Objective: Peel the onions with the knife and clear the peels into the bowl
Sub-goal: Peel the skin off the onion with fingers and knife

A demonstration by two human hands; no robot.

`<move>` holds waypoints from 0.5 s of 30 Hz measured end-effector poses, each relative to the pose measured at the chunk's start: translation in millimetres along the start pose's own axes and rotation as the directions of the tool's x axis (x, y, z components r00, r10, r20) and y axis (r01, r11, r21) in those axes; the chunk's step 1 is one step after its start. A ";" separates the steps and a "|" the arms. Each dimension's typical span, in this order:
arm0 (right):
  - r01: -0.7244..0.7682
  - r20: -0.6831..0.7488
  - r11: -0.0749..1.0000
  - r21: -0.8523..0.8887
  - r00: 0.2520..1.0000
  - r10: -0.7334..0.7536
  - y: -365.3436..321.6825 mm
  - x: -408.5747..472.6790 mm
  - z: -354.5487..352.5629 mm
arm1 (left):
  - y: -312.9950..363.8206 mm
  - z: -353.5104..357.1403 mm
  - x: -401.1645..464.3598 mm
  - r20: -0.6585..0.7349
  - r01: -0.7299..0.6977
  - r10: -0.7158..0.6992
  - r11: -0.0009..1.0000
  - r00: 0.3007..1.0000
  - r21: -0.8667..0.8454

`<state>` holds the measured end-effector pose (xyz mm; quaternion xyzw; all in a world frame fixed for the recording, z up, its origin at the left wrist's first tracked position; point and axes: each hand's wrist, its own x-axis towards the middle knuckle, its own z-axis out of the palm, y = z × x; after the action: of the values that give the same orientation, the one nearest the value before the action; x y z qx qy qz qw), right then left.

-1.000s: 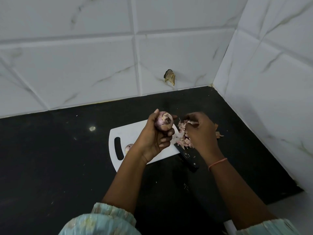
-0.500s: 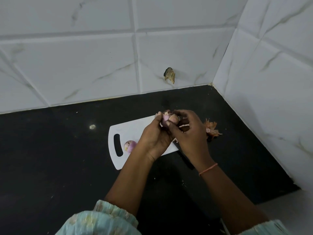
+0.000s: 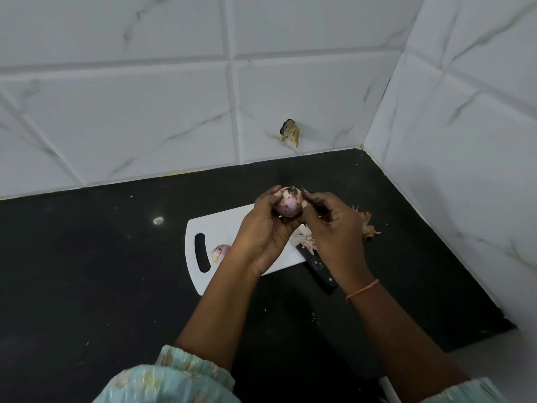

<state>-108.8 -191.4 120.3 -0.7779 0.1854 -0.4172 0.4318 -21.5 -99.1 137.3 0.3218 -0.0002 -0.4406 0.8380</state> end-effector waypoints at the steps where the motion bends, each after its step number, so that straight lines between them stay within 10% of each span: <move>1: -0.015 -0.001 1.000 0.013 1.000 0.015 -0.3 0.1 0.8 | 1.0 0.5 0.2 -0.003 -0.011 0.011 1.000 1.000 -0.009; 15: 0.081 0.037 0.997 0.003 0.996 -0.081 -1.7 2.9 3.7 | -0.8 13.1 -3.5 -0.066 -0.078 0.077 0.997 0.995 -0.020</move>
<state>-104.2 -190.4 122.1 -0.7920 0.1454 -0.4202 0.4183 -27.9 -103.9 148.2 0.3261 0.0195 -0.3970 0.8577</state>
